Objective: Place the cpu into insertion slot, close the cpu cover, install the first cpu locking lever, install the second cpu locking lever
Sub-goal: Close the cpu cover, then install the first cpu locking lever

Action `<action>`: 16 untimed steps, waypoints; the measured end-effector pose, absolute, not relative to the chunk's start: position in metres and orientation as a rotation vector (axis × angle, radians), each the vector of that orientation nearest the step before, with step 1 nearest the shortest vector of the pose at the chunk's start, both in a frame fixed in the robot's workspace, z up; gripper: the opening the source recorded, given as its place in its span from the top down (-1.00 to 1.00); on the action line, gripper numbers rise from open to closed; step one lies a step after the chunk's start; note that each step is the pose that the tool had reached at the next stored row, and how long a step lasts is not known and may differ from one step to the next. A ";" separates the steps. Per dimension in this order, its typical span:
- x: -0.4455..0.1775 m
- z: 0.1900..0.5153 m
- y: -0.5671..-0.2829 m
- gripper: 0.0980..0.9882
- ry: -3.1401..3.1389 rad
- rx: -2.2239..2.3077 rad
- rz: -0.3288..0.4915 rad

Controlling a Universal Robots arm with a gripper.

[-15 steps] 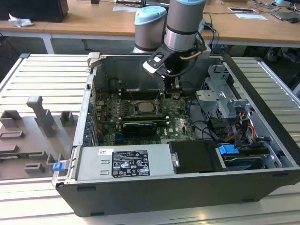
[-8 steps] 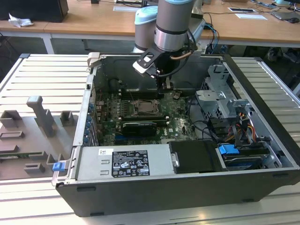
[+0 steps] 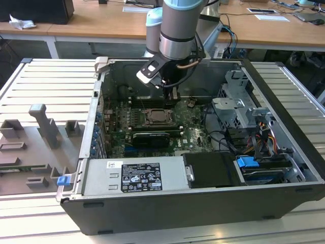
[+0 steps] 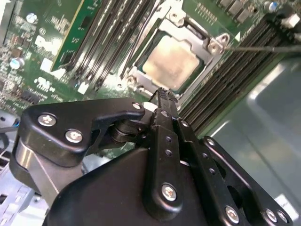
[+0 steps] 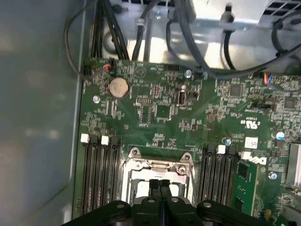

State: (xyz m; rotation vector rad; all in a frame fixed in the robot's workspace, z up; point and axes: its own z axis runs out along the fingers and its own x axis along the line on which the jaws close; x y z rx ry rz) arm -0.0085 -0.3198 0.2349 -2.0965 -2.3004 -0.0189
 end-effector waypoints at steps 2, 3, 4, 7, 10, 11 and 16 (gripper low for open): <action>-0.015 0.232 -0.320 0.98 -2.307 -2.089 -0.019; -0.018 0.231 -0.320 0.98 -2.308 -2.088 -0.019; -0.022 0.230 -0.320 0.98 -2.310 -2.086 -0.019; -0.028 0.227 -0.320 0.98 -2.317 -2.084 -0.023; -0.030 0.227 -0.320 0.98 -2.319 -2.083 -0.025; -0.030 0.227 -0.320 0.98 -2.320 -2.082 -0.025; -0.031 0.227 -0.320 0.98 -2.319 -2.083 -0.026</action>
